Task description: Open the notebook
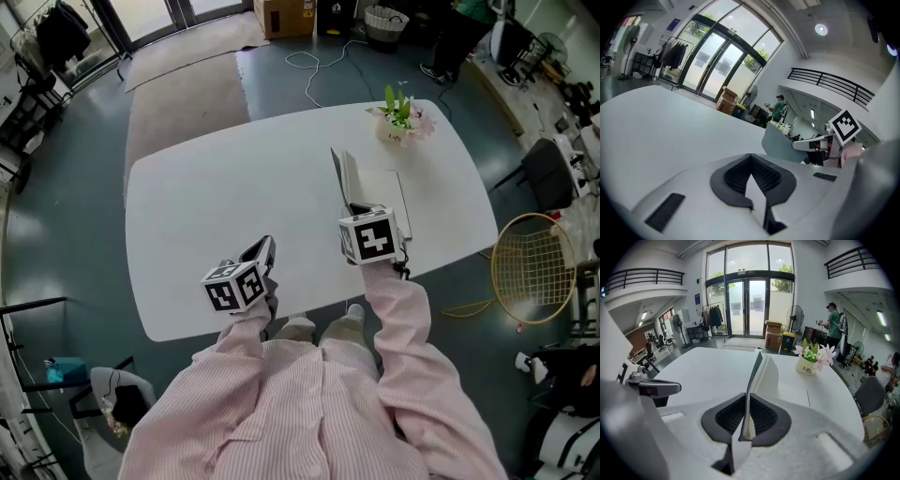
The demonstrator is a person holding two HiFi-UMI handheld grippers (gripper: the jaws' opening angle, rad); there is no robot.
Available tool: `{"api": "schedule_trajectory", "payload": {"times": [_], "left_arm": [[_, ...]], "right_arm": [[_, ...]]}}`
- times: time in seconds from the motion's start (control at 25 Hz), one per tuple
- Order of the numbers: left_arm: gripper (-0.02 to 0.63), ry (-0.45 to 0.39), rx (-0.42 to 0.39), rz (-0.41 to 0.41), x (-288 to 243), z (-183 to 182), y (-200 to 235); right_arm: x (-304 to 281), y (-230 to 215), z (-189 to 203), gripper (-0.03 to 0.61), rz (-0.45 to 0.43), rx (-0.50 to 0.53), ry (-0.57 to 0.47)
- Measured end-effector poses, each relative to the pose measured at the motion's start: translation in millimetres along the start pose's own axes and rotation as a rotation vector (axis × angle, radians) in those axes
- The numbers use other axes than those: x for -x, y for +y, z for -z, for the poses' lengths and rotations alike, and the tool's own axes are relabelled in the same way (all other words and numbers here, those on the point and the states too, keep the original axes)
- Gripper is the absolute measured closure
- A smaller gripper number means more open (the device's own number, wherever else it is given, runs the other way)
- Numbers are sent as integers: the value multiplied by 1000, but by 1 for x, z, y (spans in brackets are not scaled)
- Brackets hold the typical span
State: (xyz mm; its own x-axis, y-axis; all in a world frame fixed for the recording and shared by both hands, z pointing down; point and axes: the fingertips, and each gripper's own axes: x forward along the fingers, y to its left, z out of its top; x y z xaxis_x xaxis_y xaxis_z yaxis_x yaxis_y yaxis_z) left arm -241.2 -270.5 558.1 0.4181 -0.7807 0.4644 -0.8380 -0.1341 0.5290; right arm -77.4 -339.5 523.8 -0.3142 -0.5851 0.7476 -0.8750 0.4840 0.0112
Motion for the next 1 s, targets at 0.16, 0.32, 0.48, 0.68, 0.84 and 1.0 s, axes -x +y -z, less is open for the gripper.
{"api": "schedule_trajectory", "payload": {"times": [0.16, 0.32, 0.48, 0.68, 0.84, 1.0], "left_arm": [[615, -18, 12, -20, 12, -3, 13], [615, -31, 34, -34, 19, -5, 23], [615, -39, 40, -40, 19, -6, 25], [615, -50, 52, -67, 28, -7, 37], [615, -59, 71, -92, 36, -6, 49], [615, -66, 85, -109, 38, -6, 56]], "right_arm": [[-7, 13, 1, 545, 21, 29, 7], [-14, 29, 0, 544, 29, 40, 3], [-26, 42, 0, 543, 22, 78, -5], [-44, 61, 8, 541, 30, 103, 18], [-60, 74, 16, 541, 13, 101, 43], [-74, 78, 24, 541, 3, 101, 65]]}}
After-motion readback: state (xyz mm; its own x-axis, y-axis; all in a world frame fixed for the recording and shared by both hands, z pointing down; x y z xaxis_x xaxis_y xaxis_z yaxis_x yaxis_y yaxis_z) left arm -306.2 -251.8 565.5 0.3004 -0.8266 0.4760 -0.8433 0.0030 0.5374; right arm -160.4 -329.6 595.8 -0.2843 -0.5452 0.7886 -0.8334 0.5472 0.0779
